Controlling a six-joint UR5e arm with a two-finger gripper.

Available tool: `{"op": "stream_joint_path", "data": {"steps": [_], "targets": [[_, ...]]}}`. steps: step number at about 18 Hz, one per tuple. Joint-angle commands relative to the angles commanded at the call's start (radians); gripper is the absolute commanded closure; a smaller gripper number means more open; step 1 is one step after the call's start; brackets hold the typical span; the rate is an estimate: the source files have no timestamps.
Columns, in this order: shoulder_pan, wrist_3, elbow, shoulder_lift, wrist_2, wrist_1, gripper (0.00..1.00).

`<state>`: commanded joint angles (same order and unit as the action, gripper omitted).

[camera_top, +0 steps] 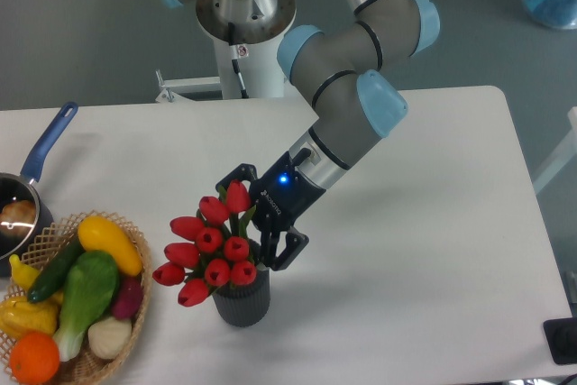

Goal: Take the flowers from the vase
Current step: 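Close the gripper on the tulip bunch stems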

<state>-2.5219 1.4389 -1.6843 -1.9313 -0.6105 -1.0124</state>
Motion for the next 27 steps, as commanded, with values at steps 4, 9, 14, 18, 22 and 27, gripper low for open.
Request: {"op": "stream_joint_path", "data": {"steps": [4,9,14,18,22,27], "targets": [[0.0,0.002,0.0,-0.002,-0.002,0.0,0.0],[0.0,0.005,0.005,-0.012,-0.006,0.0,0.0],[0.003,0.012,0.005,-0.011,-0.017,0.0,0.0],[0.005,0.028,0.003,-0.02,-0.015,0.0,0.0],[0.005,0.029,0.005,-0.023,-0.008,0.0,0.0],[0.003,0.026,0.006,-0.02,0.034,0.0,0.0]]}}
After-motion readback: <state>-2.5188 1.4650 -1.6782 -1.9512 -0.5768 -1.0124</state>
